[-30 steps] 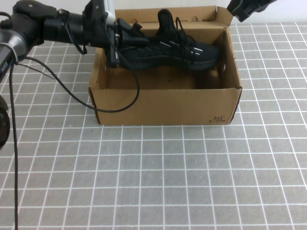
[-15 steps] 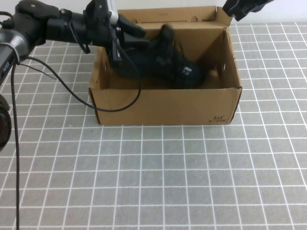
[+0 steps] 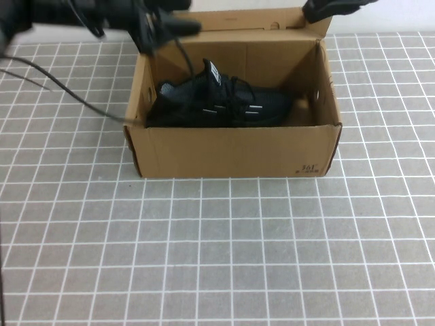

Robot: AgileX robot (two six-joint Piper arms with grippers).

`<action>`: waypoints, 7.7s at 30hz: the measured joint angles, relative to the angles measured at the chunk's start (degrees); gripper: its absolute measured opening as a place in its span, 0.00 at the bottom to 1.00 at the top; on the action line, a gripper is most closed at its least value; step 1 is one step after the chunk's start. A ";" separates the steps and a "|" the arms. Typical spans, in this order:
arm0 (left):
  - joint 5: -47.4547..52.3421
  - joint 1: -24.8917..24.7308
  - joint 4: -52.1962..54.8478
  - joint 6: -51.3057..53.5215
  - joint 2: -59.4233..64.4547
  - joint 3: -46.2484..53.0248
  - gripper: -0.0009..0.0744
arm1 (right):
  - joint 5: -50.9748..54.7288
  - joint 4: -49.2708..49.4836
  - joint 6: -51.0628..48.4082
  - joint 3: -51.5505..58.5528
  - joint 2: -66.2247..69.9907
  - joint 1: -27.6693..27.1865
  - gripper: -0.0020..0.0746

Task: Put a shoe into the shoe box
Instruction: Place the shoe in the shoe box

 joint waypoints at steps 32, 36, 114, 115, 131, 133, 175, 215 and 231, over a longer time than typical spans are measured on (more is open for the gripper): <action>2.78 0.17 49.02 -65.63 -32.70 -0.13 0.01 | -7.77 -4.93 21.87 -13.14 16.45 13.48 0.52; 3.12 0.17 49.02 -65.73 -32.38 -0.13 0.01 | -10.67 -7.31 21.87 -14.29 19.59 13.62 0.52; 4.42 -3.85 41.03 -61.08 -29.13 16.87 0.01 | -21.46 -23.72 30.42 -14.52 26.40 14.02 0.02; 4.02 -4.08 41.12 -60.94 -29.13 17.67 0.01 | -21.04 -23.23 30.05 -14.52 26.40 14.02 0.02; -2.41 -5.99 40.38 -63.36 -29.24 18.75 0.01 | -10.80 -17.65 23.87 -14.52 23.95 13.85 0.42; -4.36 -8.57 41.65 -64.30 -29.24 18.75 0.01 | -7.52 -18.97 23.78 -14.52 22.11 13.63 0.35; -21.32 -17.21 36.08 -102.85 -7.11 14.55 0.61 | -2.38 -22.81 22.23 16.70 -14.75 -7.48 0.01; -26.90 -17.21 28.83 -86.64 4.03 8.02 0.05 | -2.63 -20.09 19.91 16.83 -14.75 -7.58 0.01; -19.52 -17.21 35.72 -80.38 4.72 -0.82 0.01 | -2.63 -19.14 19.52 16.83 -14.75 -7.58 0.01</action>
